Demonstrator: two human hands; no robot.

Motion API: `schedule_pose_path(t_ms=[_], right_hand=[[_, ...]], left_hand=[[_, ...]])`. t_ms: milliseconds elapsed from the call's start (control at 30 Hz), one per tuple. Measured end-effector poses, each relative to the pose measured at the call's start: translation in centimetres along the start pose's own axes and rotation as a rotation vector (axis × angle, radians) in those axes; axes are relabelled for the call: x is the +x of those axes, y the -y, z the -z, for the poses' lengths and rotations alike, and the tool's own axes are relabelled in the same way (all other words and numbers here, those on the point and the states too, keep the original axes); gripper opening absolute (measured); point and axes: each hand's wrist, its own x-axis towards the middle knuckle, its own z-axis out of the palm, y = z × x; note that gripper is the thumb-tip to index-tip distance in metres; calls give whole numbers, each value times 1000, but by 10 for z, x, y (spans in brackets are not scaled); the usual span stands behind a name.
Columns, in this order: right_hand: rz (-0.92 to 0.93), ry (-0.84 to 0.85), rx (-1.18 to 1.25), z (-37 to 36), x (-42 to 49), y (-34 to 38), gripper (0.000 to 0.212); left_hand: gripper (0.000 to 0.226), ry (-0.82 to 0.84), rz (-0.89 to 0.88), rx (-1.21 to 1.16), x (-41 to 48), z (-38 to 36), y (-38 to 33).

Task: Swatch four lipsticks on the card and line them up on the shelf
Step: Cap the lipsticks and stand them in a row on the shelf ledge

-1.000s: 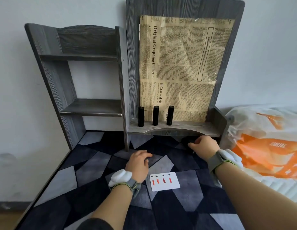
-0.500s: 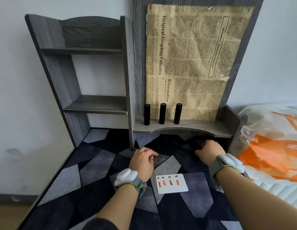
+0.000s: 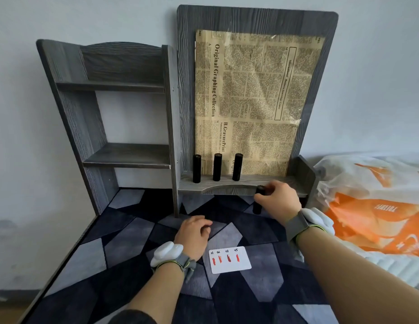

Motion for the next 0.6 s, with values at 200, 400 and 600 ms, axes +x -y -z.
schedule_pose_path(t_ms=[200, 400, 600], right_hand=[[62, -140, 179, 14, 19, 25, 25], [93, -144, 239, 8, 49, 35, 34], [100, -117, 205, -8, 70, 35, 31]], left_hand=[[27, 3, 8, 27, 5, 4, -3], [25, -23, -35, 39, 17, 7, -6], [22, -35, -58, 40, 25, 3, -4]])
